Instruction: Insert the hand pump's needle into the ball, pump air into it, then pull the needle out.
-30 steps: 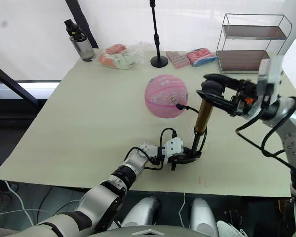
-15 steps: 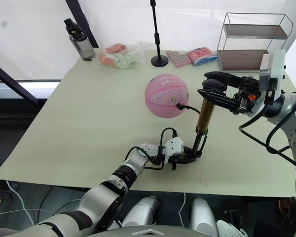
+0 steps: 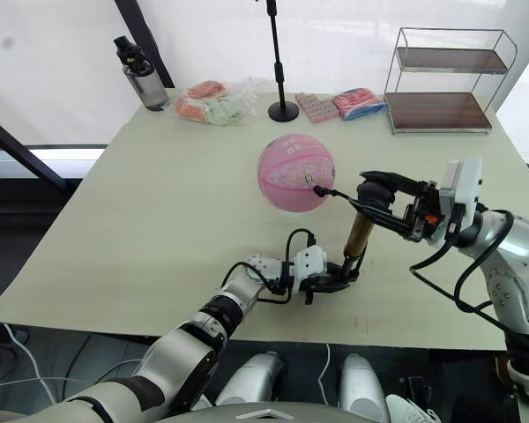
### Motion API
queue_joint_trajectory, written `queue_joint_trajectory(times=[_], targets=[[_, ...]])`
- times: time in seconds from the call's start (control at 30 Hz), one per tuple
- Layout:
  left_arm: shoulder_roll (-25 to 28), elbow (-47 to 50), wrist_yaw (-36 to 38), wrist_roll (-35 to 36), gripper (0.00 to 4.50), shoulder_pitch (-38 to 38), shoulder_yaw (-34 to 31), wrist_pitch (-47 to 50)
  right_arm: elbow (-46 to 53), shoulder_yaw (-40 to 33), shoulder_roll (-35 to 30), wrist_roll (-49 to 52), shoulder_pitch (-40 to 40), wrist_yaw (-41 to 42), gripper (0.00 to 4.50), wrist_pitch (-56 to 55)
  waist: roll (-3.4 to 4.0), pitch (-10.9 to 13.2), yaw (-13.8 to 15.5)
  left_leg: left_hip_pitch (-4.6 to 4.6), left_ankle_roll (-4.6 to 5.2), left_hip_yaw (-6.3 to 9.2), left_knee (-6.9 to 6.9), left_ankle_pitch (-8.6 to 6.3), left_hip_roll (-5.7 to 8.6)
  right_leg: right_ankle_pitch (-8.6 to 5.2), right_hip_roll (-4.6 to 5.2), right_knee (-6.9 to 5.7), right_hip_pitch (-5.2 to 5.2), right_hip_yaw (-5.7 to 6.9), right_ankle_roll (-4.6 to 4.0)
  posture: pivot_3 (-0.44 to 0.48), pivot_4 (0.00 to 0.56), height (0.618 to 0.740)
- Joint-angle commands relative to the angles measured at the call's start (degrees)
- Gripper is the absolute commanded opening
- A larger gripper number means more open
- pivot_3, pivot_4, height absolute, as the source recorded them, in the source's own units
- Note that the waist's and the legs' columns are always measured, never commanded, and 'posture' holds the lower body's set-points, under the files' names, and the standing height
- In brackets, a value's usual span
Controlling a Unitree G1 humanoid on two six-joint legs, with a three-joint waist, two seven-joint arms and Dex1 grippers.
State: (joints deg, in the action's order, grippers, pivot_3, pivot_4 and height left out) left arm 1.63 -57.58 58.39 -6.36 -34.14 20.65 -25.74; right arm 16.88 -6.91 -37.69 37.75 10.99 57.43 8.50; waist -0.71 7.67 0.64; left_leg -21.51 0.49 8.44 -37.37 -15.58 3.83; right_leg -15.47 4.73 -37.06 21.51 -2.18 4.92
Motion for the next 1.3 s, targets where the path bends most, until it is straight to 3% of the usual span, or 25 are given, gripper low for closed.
queue_joint_trajectory(times=[0.03,0.4,0.63,1.0,1.3], targets=[[0.7,-2.7,1.3,-2.8,1.07,2.8,2.4,1.3,-4.9,3.0,0.9,-6.8,-3.1,0.5,1.82,-2.6,-0.03,0.0,0.0,0.0,0.0,0.0,0.0,0.0,0.0,0.0,-0.01,0.0,0.0,0.0,0.0,0.0,0.15,0.74],[0.4,-2.7,0.9,-2.9,1.07,2.7,2.3,1.5,-14.1,8.5,6.8,-14.7,-8.8,0.2,1.82,-13.9,0.05,-0.3,0.0,0.05,-0.01,-0.01,0.02,0.0,0.0,-0.01,-0.09,-0.02,-0.01,-0.05,-0.02,0.0,0.15,0.74],[0.1,-3.0,0.7,-2.9,1.07,2.5,2.4,1.6,-10.3,7.0,5.0,-13.4,-6.1,-0.4,1.82,-13.0,0.05,-0.3,-0.1,0.64,0.0,-0.04,0.16,-0.02,-0.01,-0.04,-0.1,0.01,-0.5,-0.11,-0.02,0.0,0.15,0.74],[-0.2,-3.2,1.0,-2.8,1.07,2.5,2.3,1.6,3.0,-1.4,-2.1,0.6,3.0,-2.1,1.82,1.9,0.32,0.1,0.2,0.52,0.0,-0.02,0.16,-0.02,-0.01,-0.03,-0.01,0.12,-0.55,-0.1,-0.01,0.0,0.15,0.74],[-0.1,-3.5,1.0,-2.8,1.07,2.4,2.3,1.5,4.1,-9.6,-8.2,10.7,11.8,-3.4,1.82,12.0,0.3,0.3,0.2,0.48,0.0,-0.01,0.15,-0.02,-0.02,-0.03,0.08,0.14,-0.54,-0.05,0.0,0.0,0.15,0.74]])
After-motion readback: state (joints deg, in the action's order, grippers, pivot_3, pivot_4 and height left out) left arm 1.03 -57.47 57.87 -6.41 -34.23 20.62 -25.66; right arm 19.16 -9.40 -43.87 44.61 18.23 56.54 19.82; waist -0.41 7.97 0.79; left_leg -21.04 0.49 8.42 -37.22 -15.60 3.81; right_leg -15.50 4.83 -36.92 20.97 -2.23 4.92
